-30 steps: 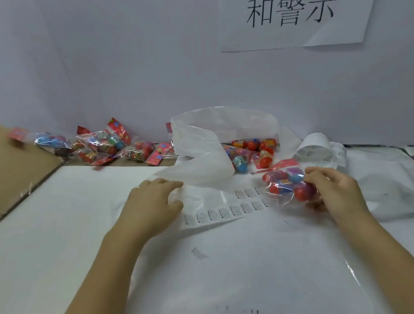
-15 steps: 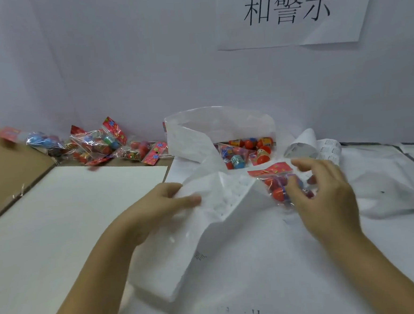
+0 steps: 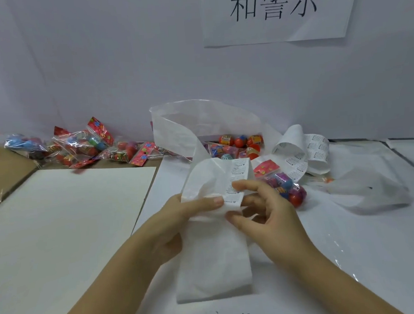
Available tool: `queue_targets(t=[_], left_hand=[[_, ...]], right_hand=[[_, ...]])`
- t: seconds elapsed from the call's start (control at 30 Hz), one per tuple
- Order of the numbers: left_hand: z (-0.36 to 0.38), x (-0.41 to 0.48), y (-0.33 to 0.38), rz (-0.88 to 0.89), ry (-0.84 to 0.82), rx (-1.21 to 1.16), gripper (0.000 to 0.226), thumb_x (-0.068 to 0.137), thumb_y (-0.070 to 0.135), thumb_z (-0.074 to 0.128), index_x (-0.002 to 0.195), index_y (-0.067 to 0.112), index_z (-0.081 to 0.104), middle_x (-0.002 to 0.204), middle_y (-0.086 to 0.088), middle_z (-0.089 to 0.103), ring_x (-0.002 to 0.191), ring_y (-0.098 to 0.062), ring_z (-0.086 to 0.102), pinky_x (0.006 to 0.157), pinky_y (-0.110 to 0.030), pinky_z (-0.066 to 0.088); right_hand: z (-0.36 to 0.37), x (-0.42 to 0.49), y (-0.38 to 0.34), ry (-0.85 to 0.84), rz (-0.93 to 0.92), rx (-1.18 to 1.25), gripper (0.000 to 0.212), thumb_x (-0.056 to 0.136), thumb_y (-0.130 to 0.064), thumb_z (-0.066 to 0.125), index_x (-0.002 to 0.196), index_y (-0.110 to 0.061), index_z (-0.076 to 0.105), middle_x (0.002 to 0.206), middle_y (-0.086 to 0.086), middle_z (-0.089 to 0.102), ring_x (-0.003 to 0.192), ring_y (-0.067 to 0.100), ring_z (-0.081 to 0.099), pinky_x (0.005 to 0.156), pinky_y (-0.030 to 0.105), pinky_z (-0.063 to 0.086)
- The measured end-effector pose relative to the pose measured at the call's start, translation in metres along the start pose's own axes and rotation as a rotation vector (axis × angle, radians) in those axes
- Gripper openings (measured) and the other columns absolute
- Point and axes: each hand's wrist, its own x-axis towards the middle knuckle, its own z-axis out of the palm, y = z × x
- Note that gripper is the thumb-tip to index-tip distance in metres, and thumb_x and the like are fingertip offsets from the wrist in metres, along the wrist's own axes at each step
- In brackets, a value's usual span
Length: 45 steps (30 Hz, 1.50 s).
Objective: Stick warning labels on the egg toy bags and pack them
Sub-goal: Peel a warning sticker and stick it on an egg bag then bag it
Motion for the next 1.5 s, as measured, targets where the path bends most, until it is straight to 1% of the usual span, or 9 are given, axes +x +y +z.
queue_targets(t=[0.1,0.27,0.43,0.6,0.77,0.93,1.1,1.33,1.5], left_hand=[[0.002,0.0,-0.001,0.035,-0.004,-0.012,0.04,0.066,0.018,0.084,0.104,0.007,0.075,0.104,-0.019,0.074,0.09,-0.033,0.073,0.07,-0.037,0.06],[0.01,-0.001,-0.003,0.213,0.154,0.026,0.047,0.058,0.022,0.083,0.101,0.004,0.073,0.094,-0.016,0.076,0.083,-0.031,0.074,0.066,-0.035,0.059],[0.013,-0.004,-0.002,0.195,0.105,-0.024,0.032,0.072,0.024,0.075,0.095,0.002,0.075,0.093,-0.02,0.075,0.082,-0.03,0.073,0.065,-0.033,0.059],[0.019,-0.008,-0.004,0.271,0.117,0.145,0.021,0.068,0.027,0.076,0.082,0.012,0.08,0.085,-0.013,0.076,0.078,-0.025,0.075,0.064,-0.028,0.058],[0.019,-0.007,-0.006,0.32,0.152,0.227,0.009,0.081,0.01,0.073,0.075,0.015,0.078,0.079,-0.008,0.077,0.072,-0.016,0.074,0.061,-0.022,0.057],[0.023,-0.008,-0.007,0.321,0.166,0.231,0.006,0.082,0.009,0.073,0.081,0.012,0.078,0.077,-0.005,0.077,0.069,-0.012,0.073,0.057,-0.019,0.053],[0.021,-0.007,-0.005,0.296,0.143,0.164,0.016,0.071,0.023,0.075,0.079,0.01,0.079,0.083,-0.011,0.077,0.075,-0.021,0.074,0.064,-0.024,0.059],[0.024,-0.006,-0.01,0.333,0.159,0.25,0.019,0.068,0.033,0.074,0.078,0.017,0.08,0.082,-0.005,0.077,0.077,-0.018,0.075,0.061,-0.02,0.054],[0.023,-0.007,-0.007,0.299,0.172,0.253,0.004,0.077,0.021,0.075,0.077,0.019,0.079,0.08,-0.003,0.077,0.073,-0.015,0.075,0.058,-0.018,0.053]], right_hand=[[-0.001,0.0,0.001,0.097,-0.15,-0.302,0.054,0.074,-0.019,0.081,0.107,-0.052,0.055,0.096,-0.02,0.058,0.09,0.002,0.057,0.064,0.015,0.05],[-0.002,-0.001,-0.002,0.297,-0.524,-0.68,0.025,0.073,-0.029,0.074,0.096,-0.018,0.072,0.085,-0.005,0.057,0.078,0.012,0.053,0.067,0.023,0.048],[-0.003,-0.002,-0.004,0.197,-0.278,-0.527,0.035,0.077,-0.054,0.061,0.089,-0.022,0.071,0.081,-0.021,0.056,0.075,0.0,0.045,0.067,0.011,0.039],[-0.003,-0.002,-0.004,0.129,-0.253,-0.597,0.045,0.082,-0.068,0.051,0.075,-0.026,0.066,0.074,-0.019,0.056,0.069,0.002,0.046,0.057,0.017,0.035],[-0.01,0.004,0.003,0.01,-0.14,-0.412,0.029,0.091,-0.043,0.06,0.071,-0.024,0.065,0.068,-0.015,0.055,0.061,0.009,0.047,0.06,0.027,0.037],[-0.009,0.002,0.004,0.047,-0.313,-0.694,0.037,0.088,-0.044,0.04,0.071,-0.019,0.062,0.07,-0.012,0.055,0.067,0.005,0.045,0.057,0.024,0.037],[-0.01,0.002,0.001,-0.019,-0.242,-0.694,0.03,0.088,-0.059,0.049,0.074,-0.033,0.053,0.07,-0.024,0.046,0.071,-0.01,0.047,0.056,0.011,0.032],[-0.013,0.001,-0.003,-0.056,-0.246,-0.726,0.03,0.088,-0.047,0.046,0.069,-0.027,0.055,0.06,-0.021,0.043,0.06,-0.001,0.046,0.051,0.013,0.027],[-0.016,0.003,-0.002,-0.076,-0.182,-0.664,0.026,0.086,-0.042,0.042,0.068,-0.027,0.056,0.061,-0.016,0.048,0.06,0.0,0.046,0.053,0.015,0.028]])
